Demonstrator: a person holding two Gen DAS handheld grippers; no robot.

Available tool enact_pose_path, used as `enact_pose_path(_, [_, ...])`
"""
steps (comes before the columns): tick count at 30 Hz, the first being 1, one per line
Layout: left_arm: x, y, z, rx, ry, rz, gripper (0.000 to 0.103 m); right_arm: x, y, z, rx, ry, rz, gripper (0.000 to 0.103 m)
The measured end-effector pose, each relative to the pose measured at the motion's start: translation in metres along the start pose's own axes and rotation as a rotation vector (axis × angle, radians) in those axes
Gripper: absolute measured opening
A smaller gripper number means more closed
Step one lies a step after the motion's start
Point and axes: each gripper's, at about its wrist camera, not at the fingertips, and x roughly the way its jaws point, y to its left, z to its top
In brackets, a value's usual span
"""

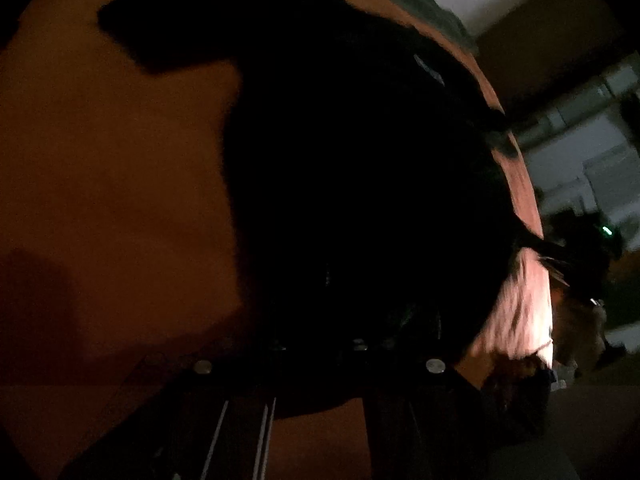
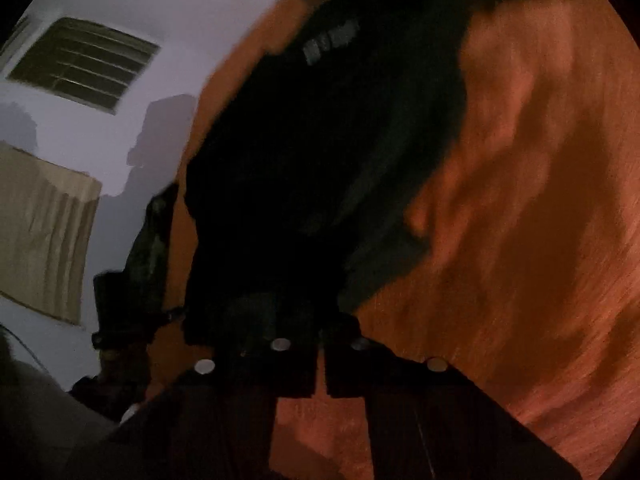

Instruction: Fold clothes

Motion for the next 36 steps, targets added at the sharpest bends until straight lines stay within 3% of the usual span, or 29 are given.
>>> enact_pose_path(3, [-0.035, 0.025, 0.025, -0.027, -0.116, 0.081, 0.002, -0.03, 0.017, 0.032, -0.075, -0.125, -0.101, 0.001])
enact_pose_path(7, [-0.054, 0.066, 0.044, -0.124, -0.173, 0.122, 0.002, -0.052, 0.016, 0.074, -0.079, -0.202, -0.214, 0.001])
enact_pose_path(9, [-0.059, 0.082, 0.047, -0.164, -0.194, 0.138, 0.003, -0.045, 0.003, 0.073, -0.031, -0.156, -0.24, 0.002])
enact_pose_path(10, [-0.057, 0.085, 0.042, -0.167, -0.203, 0.147, 0.006, -0.04, -0.004, 0.071, -0.005, -0.128, -0.252, 0.013])
enact_pose_path(11, [-0.056, 0.087, 0.037, -0.17, -0.212, 0.156, 0.006, -0.036, -0.011, 0.07, 0.021, -0.101, -0.264, 0.033])
enact_pose_path(12, [-0.055, 0.09, 0.032, -0.174, -0.221, 0.164, 0.006, -0.032, -0.018, 0.068, 0.047, -0.073, -0.276, 0.039])
enact_pose_path(14, [-0.053, 0.095, 0.022, -0.181, -0.238, 0.182, 0.014, -0.023, -0.032, 0.065, 0.098, -0.018, -0.301, 0.041])
enact_pose_path(17, [-0.057, 0.09, 0.002, -0.103, -0.238, 0.209, 0.03, -0.026, -0.03, 0.038, 0.05, 0.016, -0.316, 0.046])
enact_pose_path(20, [-0.056, 0.077, -0.012, -0.021, -0.214, 0.214, 0.037, -0.025, -0.023, 0.011, -0.011, 0.034, -0.35, 0.048])
enact_pose_path(23, [-0.045, 0.076, -0.024, 0.001, -0.186, 0.23, 0.042, -0.025, -0.005, -0.01, -0.097, 0.036, -0.364, 0.049])
enact_pose_path(25, [-0.038, 0.076, -0.032, 0.009, -0.167, 0.242, 0.046, -0.004, 0.012, -0.021, -0.185, 0.102, -0.34, 0.054])
enact_pose_path(30, [-0.027, 0.078, -0.04, 0.026, -0.165, 0.274, 0.046, 0.05, 0.055, -0.046, -0.469, 0.258, -0.422, 0.055])
enact_pose_path(33, [-0.023, 0.073, -0.036, 0.061, -0.17, 0.317, 0.049, 0.064, 0.076, -0.058, -0.626, 0.233, -0.556, 0.07])
enact_pose_path(36, [-0.021, 0.067, -0.035, 0.083, -0.176, 0.345, 0.054, 0.071, 0.088, -0.068, -0.751, 0.187, -0.709, 0.072])
